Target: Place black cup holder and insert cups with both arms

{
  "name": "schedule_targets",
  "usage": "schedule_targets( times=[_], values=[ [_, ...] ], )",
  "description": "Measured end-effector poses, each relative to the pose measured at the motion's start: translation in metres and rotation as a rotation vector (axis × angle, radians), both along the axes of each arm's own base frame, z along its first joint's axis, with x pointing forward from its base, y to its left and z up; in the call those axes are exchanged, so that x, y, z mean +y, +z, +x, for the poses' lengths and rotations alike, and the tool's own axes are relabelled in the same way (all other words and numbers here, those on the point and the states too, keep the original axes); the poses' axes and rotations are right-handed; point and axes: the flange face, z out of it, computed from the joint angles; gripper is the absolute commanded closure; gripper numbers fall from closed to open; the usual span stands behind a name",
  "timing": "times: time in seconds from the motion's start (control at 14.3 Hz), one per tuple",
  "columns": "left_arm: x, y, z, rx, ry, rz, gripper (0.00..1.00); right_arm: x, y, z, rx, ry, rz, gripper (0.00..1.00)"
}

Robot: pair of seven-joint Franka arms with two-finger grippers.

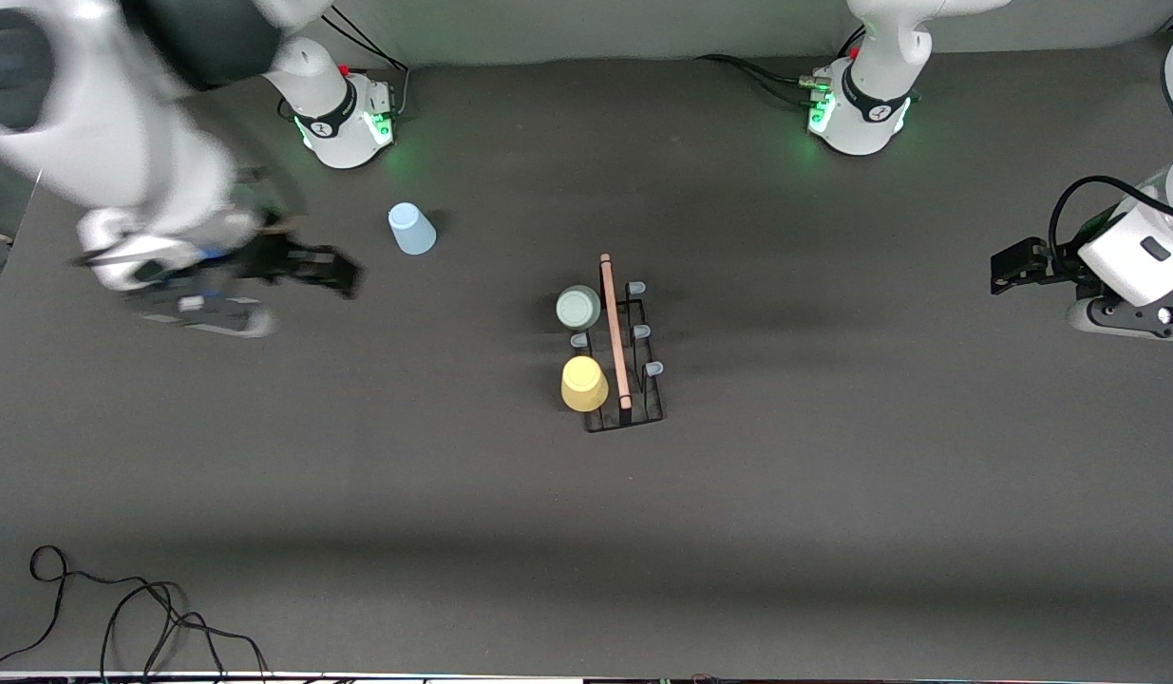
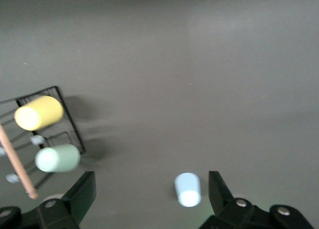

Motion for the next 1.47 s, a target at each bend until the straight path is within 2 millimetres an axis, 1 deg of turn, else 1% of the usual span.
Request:
schedule_targets(
  times=[0.07,0.14,0.21,0.28,0.35,0.42,0.49,0.63,0.77,1.05,1.33,1.47],
  values=[
    [0.000,0.000,0.000,0.000,0.000,0.000,0.00,-0.039,0.003,0.001,0.000,0.039,0.020,0.00],
    [0.000,0.000,0.000,0.001,0.000,0.000,0.00,-0.072,0.005,0.001,-0.004,0.068,0.035,0.00],
    [0.000,0.000,0.000,0.001,0.000,0.000,0.00,-0.100,0.006,0.001,-0.007,0.095,0.040,0.00],
    [0.000,0.000,0.000,0.001,0.000,0.000,0.00,-0.123,0.006,0.000,-0.010,0.123,0.032,0.00],
    [0.000,0.000,0.000,0.001,0.000,0.000,0.00,-0.141,0.006,-0.002,-0.010,0.147,0.019,0.00],
    [0.000,0.000,0.000,0.001,0.000,0.000,0.00,-0.153,0.006,-0.003,-0.008,0.163,0.010,0.00],
    [0.000,0.000,0.000,0.001,0.000,0.000,0.00,-0.160,0.004,-0.006,-0.005,0.170,0.007,0.00],
    [0.000,0.000,0.000,0.001,0.000,0.000,0.00,-0.168,0.000,-0.010,-0.002,0.178,0.008,0.00],
    [0.000,0.000,0.000,0.000,0.000,0.000,0.00,-0.168,-0.003,-0.014,0.004,0.186,0.008,0.00],
    [0.000,0.000,0.000,0.000,0.000,0.000,0.00,-0.167,-0.010,-0.015,0.014,0.190,0.006,0.00],
    [0.000,0.000,0.000,0.000,0.000,0.000,0.00,-0.167,-0.008,-0.014,0.001,0.190,0.000,0.00],
    [0.000,0.000,0.000,0.000,0.000,0.000,0.00,-0.170,-0.002,-0.014,-0.013,0.191,-0.024,0.00]
  ],
)
